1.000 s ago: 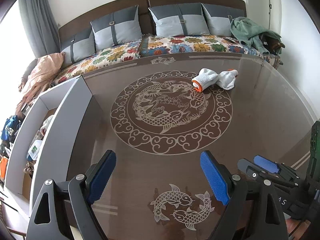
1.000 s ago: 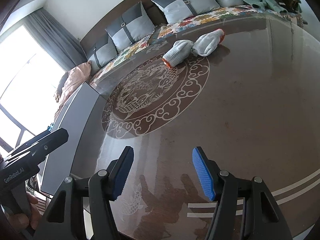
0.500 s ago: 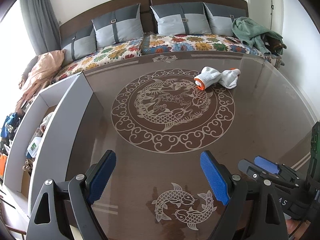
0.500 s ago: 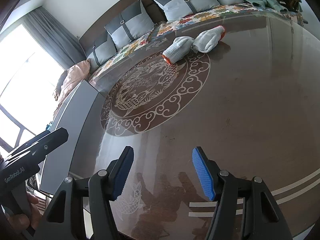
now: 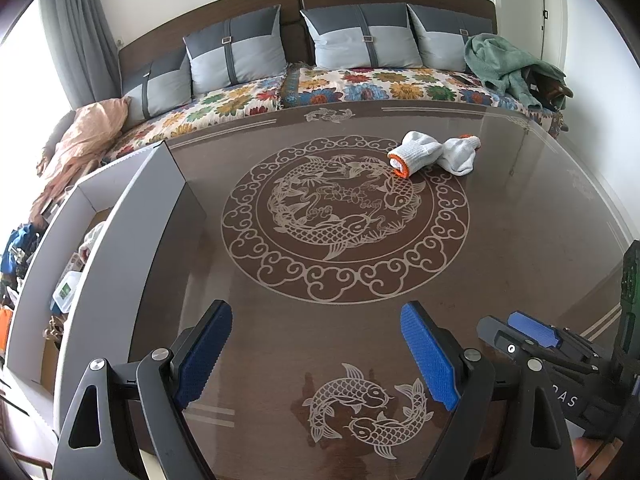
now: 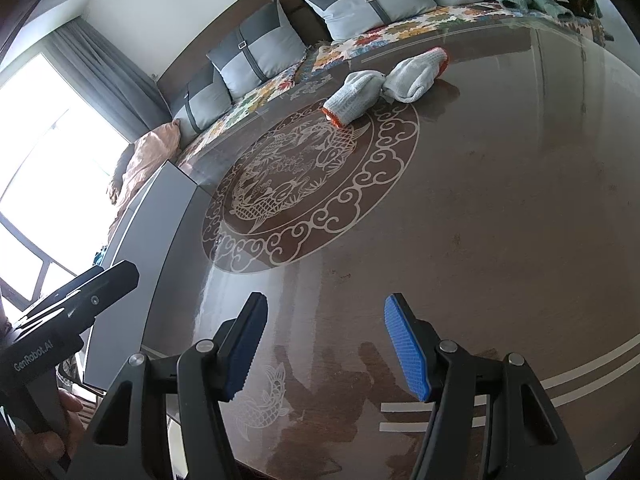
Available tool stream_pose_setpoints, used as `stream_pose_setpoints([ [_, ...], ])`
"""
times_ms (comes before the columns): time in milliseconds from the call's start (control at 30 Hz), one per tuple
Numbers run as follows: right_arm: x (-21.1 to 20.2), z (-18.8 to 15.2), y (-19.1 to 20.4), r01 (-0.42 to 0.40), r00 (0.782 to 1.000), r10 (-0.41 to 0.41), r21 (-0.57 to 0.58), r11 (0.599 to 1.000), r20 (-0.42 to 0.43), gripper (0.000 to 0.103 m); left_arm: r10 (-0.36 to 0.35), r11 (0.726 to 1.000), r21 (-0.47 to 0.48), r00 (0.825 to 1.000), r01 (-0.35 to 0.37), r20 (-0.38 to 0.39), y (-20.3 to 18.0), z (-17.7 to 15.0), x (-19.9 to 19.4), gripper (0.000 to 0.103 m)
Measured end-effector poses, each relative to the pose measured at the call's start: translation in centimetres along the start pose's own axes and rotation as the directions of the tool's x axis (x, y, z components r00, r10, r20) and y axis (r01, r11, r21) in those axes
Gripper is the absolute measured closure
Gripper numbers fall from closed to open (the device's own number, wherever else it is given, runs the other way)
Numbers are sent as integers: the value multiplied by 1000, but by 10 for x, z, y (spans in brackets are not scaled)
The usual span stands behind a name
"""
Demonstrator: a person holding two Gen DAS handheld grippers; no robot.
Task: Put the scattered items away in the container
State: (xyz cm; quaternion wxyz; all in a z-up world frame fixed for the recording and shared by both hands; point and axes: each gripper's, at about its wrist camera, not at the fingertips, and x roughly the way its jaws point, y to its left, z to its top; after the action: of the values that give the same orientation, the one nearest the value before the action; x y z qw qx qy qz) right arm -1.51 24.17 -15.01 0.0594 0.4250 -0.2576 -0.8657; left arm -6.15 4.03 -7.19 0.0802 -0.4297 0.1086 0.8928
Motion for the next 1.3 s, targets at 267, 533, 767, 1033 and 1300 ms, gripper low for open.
stream_pose_setpoints([
  [267, 3, 0, 0, 0, 1000, 0, -1, 1000, -7, 41, -4, 1000, -5, 1000, 4, -12, 1, -2, 4, 17],
  [533, 7, -1, -1, 0, 1000, 0, 9, 1000, -13, 41, -6, 1000, -11, 1000, 6, -19, 2, -2, 10, 17],
  [767, 8, -1, -2, 0, 1000, 0, 13, 1000, -13, 41, -11, 1000, -8, 1000, 11, -28, -1, -3, 14, 17],
  [1033, 6, 10, -6, -9, 1000, 8, 6, 1000, 24, 41, -49, 999, -13, 997, 49, -58, -4, 8, 37, 17],
  [1300, 16, 110, -70, -52, 994, 31, 218, 975, 100, 41, -201, 979, 17, 977, 203, -73, -23, 72, 91, 17],
])
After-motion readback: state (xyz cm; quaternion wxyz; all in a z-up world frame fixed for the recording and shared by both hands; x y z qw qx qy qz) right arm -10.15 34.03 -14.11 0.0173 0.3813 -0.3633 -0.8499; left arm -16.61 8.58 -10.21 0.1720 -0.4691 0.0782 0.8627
